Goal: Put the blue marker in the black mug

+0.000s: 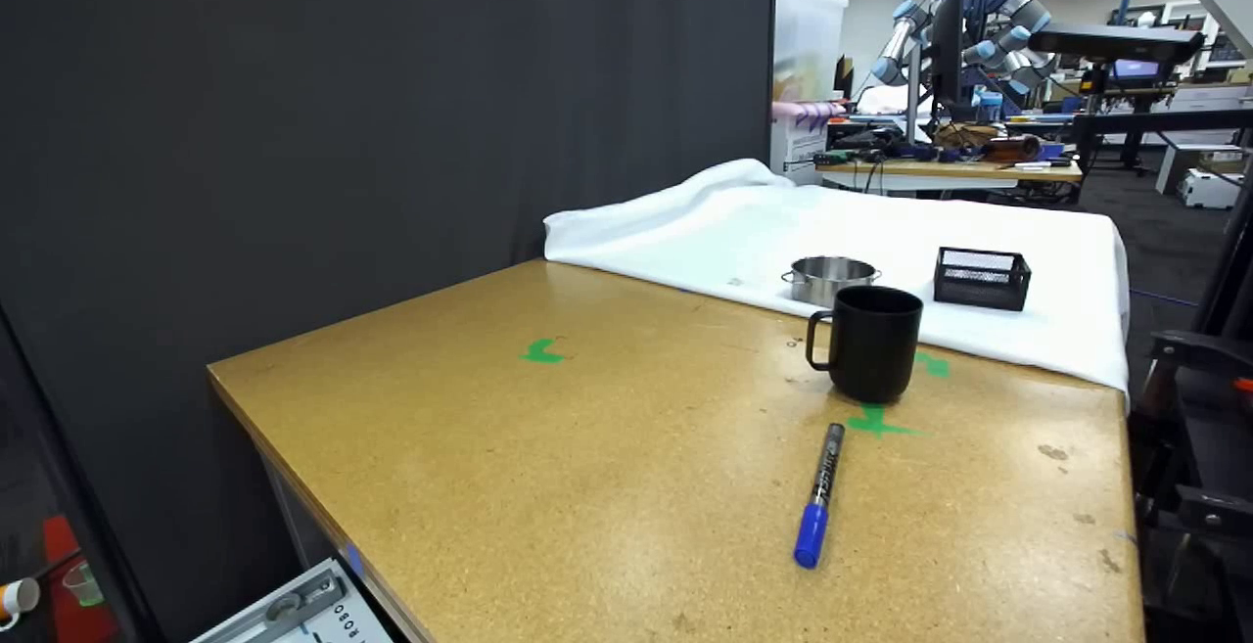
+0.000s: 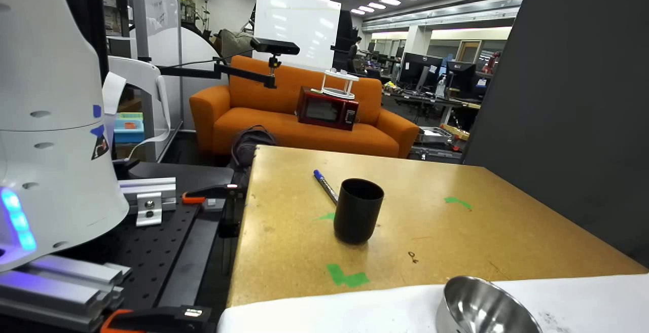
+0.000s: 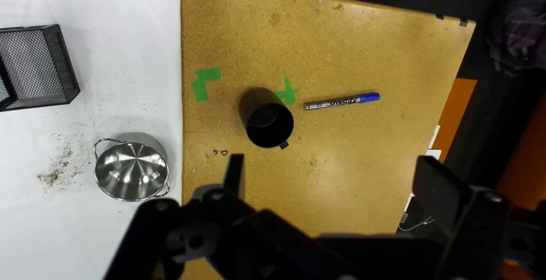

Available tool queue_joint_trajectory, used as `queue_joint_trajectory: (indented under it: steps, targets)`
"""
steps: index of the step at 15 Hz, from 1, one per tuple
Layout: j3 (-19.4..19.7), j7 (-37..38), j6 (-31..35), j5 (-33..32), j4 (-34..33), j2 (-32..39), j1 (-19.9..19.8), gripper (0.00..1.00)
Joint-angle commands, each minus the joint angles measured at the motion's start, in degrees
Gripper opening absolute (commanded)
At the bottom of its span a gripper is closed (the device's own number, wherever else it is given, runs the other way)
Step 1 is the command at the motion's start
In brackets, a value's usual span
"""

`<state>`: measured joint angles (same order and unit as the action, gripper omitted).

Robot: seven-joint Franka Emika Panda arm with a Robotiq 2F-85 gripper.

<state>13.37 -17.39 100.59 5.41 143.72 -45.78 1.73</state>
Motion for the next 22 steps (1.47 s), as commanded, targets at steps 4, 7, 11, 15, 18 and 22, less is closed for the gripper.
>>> queue_joint_trajectory:
  steps: [4, 7, 11, 15, 18, 22]
  targets:
    - [-3.8, 7.8, 6.5, 4.9, 4.2, 2.5, -1.3, 1.0]
    - [-9.1, 16.4, 15.2, 10.5, 10.5, 5.6, -0.4, 1.0]
    - [-18.0, 29.9, 30.3, 17.3, 17.3, 10.7, 2.1, 1.0]
    - [-26.5, 47.4, 39.9, 21.0, 16.8, 17.8, 4.7, 1.0]
    - [-33.6, 63.2, 45.5, 20.0, 16.4, 22.9, 5.3, 1.0]
    - [-37.7, 80.8, 54.7, 19.2, 14.1, 32.1, 7.1, 1.0]
